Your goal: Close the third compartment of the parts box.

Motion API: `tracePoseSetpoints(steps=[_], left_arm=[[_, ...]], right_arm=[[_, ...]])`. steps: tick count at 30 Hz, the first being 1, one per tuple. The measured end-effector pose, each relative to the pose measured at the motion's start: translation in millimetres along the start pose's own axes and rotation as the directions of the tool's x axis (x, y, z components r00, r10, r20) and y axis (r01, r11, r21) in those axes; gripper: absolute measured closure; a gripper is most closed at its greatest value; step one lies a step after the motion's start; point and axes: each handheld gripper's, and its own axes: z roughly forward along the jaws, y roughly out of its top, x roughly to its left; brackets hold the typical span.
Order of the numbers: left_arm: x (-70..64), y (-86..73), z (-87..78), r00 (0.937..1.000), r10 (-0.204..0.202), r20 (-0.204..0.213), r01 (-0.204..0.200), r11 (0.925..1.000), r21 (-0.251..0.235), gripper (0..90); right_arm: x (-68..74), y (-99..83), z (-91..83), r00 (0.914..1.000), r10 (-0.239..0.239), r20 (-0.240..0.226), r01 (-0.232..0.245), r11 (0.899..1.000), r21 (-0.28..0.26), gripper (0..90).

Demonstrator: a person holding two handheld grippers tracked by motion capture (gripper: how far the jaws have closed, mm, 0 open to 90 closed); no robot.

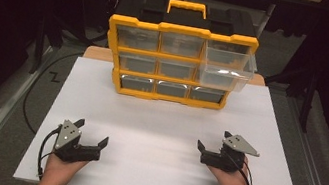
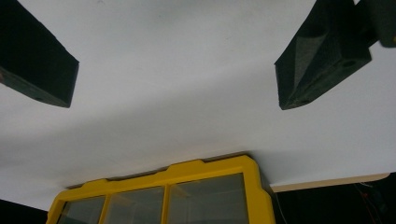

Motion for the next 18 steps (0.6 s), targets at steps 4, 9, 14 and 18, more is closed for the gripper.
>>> tracePoseSetpoints(steps=[4, 9, 14, 18], left_arm=[[0.3, 0.5, -0.6, 1.0000, -0.007, 0.001, 0.007, 1.0000, -0.007, 0.3], [0.1, 0.7, -1.2, 1.0000, -0.007, 0.007, 0.007, 0.9999, -0.011, 0.7], [-0.1, 1.0, -0.6, 0.9999, -0.005, 0.011, 0.005, 0.9998, -0.018, 0.7], [-0.2, 1.4, -0.6, 0.9999, -0.001, 0.012, 0.001, 0.9998, -0.018, 0.7]], right_arm=[[0.1, -0.1, -0.6, 1.0000, -0.004, -0.004, 0.004, 1.000, 0.001, 2.8], [0.4, -0.4, -2.1, 0.9999, -0.009, -0.007, 0.009, 1.000, -0.008, 7.7], [0.1, -0.1, -2.3, 0.9999, -0.008, -0.012, 0.007, 1.000, -0.020, 16.4], [-0.1, -0.2, -2.0, 0.9999, -0.004, -0.010, 0.004, 1.000, -0.020, 19.3]])
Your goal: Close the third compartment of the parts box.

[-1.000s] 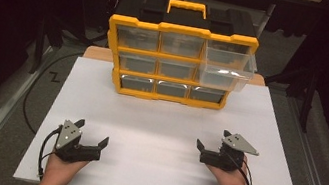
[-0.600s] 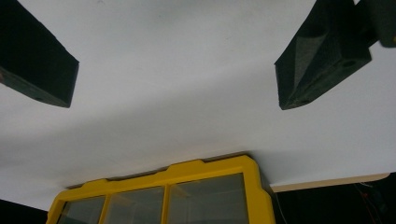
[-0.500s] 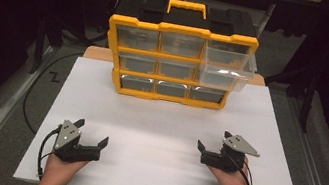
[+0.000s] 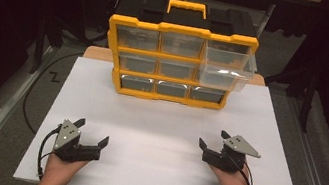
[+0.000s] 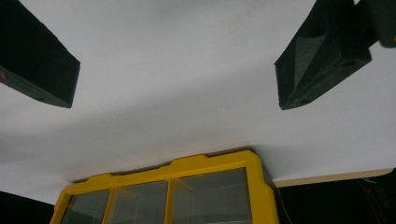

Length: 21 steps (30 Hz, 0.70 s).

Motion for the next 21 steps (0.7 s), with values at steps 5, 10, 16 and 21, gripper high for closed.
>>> tracePoseSetpoints(steps=[5, 10, 16, 21], left_arm=[[-0.1, 0.1, -0.2, 1.0000, 0.001, 0.004, -0.001, 1.0000, 0.000, 0.7], [0.4, 0.0, -0.1, 1.0000, 0.001, 0.001, -0.001, 1.0000, 0.000, 0.7], [0.4, 0.0, -0.2, 1.0000, 0.000, 0.001, 0.000, 1.0000, -0.002, 0.7], [0.2, -0.1, 0.3, 1.0000, 0.001, 0.004, -0.001, 1.0000, 0.001, 0.7]], right_arm=[[0.6, -0.2, -0.1, 1.0000, -0.002, 0.002, 0.002, 1.000, -0.005, 32.2], [1.3, -1.9, 3.0, 0.9999, -0.012, 0.008, 0.012, 1.000, 0.021, 45.9], [3.0, -1.6, 2.3, 0.9998, -0.019, 0.009, 0.019, 1.000, 0.018, 58.9], [4.5, 0.5, -0.2, 0.9995, -0.028, 0.014, 0.028, 1.000, 0.003, 67.4]])
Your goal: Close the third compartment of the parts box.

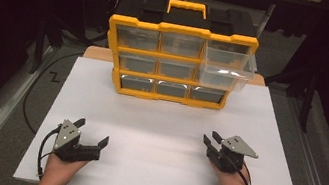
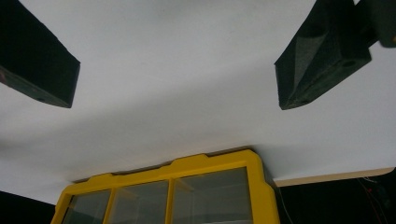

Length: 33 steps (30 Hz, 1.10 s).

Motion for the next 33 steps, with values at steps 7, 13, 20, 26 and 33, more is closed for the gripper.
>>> tracePoseSetpoints(steps=[7, 13, 20, 26, 33], left_arm=[[-0.2, -0.1, 0.1, 1.0000, 0.002, 0.003, -0.002, 1.0000, 0.000, 0.8], [-0.2, 0.0, -0.1, 1.0000, 0.002, 0.003, -0.002, 1.0000, 0.000, 0.8], [-0.1, -0.1, -0.1, 0.9999, -0.002, 0.013, 0.002, 1.0000, -0.003, 1.3], [-0.8, 0.5, 1.0, 0.9999, -0.002, 0.017, 0.002, 0.9999, -0.016, 1.2], [-2.4, 2.4, 3.8, 0.9993, 0.019, 0.033, -0.018, 0.9995, -0.027, 0.5]], right_arm=[[0.3, 2.3, -1.5, 0.9999, -0.002, -0.010, 0.002, 1.000, 0.002, 84.6], [-0.5, 5.3, -4.0, 0.9992, -0.004, -0.040, 0.004, 1.000, 0.000, 90.0], [1.4, 4.0, -3.4, 0.9989, -0.011, -0.045, 0.011, 1.000, 0.001, 90.0], [7.9, 3.4, -0.5, 0.9983, -0.027, -0.052, 0.027, 1.000, -0.005, 90.0], [16.1, 13.8, 3.9, 0.9993, -0.010, -0.037, 0.008, 0.999, -0.046, 90.0]])
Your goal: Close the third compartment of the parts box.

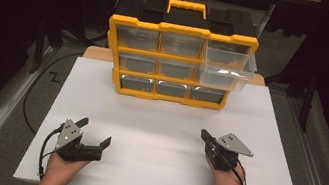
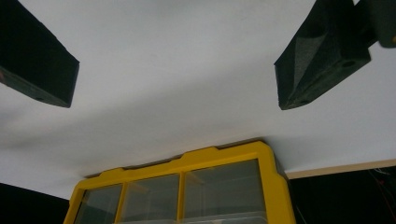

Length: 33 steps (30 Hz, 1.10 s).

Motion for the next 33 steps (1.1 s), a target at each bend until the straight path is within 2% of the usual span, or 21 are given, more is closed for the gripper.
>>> tracePoseSetpoints(steps=[4, 7, 17, 22, 30, 33], left_arm=[[1.1, 0.2, 1.1, 1.0000, -0.004, 0.001, 0.004, 1.0000, -0.002, 0.4], [1.4, -0.3, 1.6, 1.0000, 0.001, 0.005, -0.001, 0.9999, 0.012, 0.4], [-2.1, 0.5, 1.7, 0.9995, 0.031, -0.001, -0.031, 0.9993, 0.020, 0.3], [-1.4, -0.2, 2.8, 0.9994, 0.034, 0.012, -0.034, 0.9990, 0.030, 0.3], [-2.3, 0.4, 0.7, 0.9993, 0.034, 0.013, -0.034, 0.9993, 0.018, 0.3], [-2.1, 0.3, 1.4, 0.9994, 0.034, 0.011, -0.034, 0.9993, 0.018, 0.3]], right_arm=[[2.9, 7.5, 1.5, 0.9997, -0.020, 0.014, 0.020, 1.000, -0.002, 90.0], [1.6, 17.6, 1.1, 0.9998, 0.011, 0.017, -0.011, 1.000, -0.028, 90.0], [0.4, 49.9, -0.5, 0.9985, 0.020, 0.052, -0.014, 0.994, -0.113, 90.0], [-2.7, 61.3, -2.4, 0.9973, 0.048, 0.056, -0.040, 0.989, -0.143, 90.0], [-7.3, 76.5, -8.9, 0.9960, 0.056, 0.069, -0.044, 0.985, -0.168, 90.0], [-8.9, 81.7, -12.1, 0.9960, 0.039, 0.080, -0.024, 0.984, -0.174, 90.0]])
